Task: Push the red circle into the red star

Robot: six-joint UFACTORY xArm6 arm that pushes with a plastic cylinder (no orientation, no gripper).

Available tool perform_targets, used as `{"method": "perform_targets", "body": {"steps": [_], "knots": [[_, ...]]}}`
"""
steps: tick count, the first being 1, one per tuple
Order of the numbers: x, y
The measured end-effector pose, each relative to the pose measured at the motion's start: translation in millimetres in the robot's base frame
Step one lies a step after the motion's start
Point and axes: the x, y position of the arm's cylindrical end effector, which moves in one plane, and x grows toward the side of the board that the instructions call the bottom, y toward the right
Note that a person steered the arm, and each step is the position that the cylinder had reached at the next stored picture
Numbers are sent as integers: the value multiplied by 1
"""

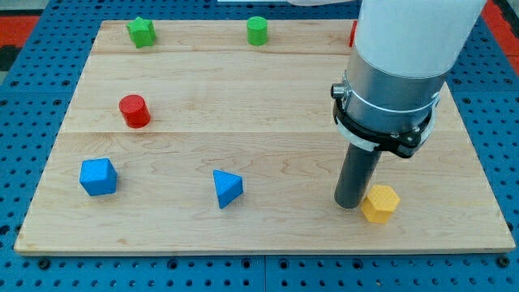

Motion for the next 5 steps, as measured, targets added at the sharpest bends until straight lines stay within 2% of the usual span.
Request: {"method": "perform_targets", "body": {"steps": [3, 5], "knots": [[-4, 4], [-56, 7]]}}
